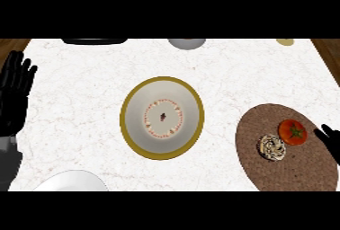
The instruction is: Pick the tomato from the placemat and place it in the bowl
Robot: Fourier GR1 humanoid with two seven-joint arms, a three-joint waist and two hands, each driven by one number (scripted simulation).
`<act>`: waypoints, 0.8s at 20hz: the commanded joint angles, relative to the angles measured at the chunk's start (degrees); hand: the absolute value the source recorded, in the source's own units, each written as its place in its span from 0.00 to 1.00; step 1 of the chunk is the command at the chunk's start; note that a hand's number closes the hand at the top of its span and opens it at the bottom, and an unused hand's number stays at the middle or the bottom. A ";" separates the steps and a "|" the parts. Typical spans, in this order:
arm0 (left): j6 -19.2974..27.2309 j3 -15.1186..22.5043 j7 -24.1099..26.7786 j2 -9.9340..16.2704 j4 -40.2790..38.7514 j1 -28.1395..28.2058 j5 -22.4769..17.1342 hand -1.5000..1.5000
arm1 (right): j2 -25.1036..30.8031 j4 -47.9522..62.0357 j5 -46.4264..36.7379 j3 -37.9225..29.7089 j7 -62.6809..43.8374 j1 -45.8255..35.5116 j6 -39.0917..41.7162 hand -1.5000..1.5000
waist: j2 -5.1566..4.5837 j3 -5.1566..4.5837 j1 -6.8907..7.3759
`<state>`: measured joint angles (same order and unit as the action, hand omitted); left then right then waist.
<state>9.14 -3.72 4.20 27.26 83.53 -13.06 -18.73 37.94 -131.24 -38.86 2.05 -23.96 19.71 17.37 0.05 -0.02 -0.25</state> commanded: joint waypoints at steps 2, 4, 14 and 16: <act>-1.23 -1.19 0.81 -1.82 -0.37 0.75 2.07 0.50 | -3.05 3.42 -0.56 -1.02 -0.36 -4.84 5.30 0.00 | -0.03 0.02 0.15; -2.82 -3.02 -2.62 0.05 0.98 -0.55 0.01 0.50 | -7.41 7.97 -6.18 4.38 2.42 -3.67 -0.80 0.00 | -0.01 0.04 0.18; -1.03 -1.51 -2.62 -5.71 4.34 0.96 5.51 0.50 | -9.04 22.48 -7.30 -4.07 12.21 -9.64 -1.12 0.00 | 0.00 0.04 0.19; -1.83 -3.28 -3.07 -4.62 0.01 -2.83 6.16 0.50 | -9.82 23.95 -8.08 -4.67 15.19 -9.20 -2.12 0.00 | -0.04 0.03 0.03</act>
<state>6.89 -6.45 2.56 23.25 84.50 -13.77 -14.35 29.44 -111.24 -45.63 -1.15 -13.09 10.92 16.65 0.02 0.01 -0.09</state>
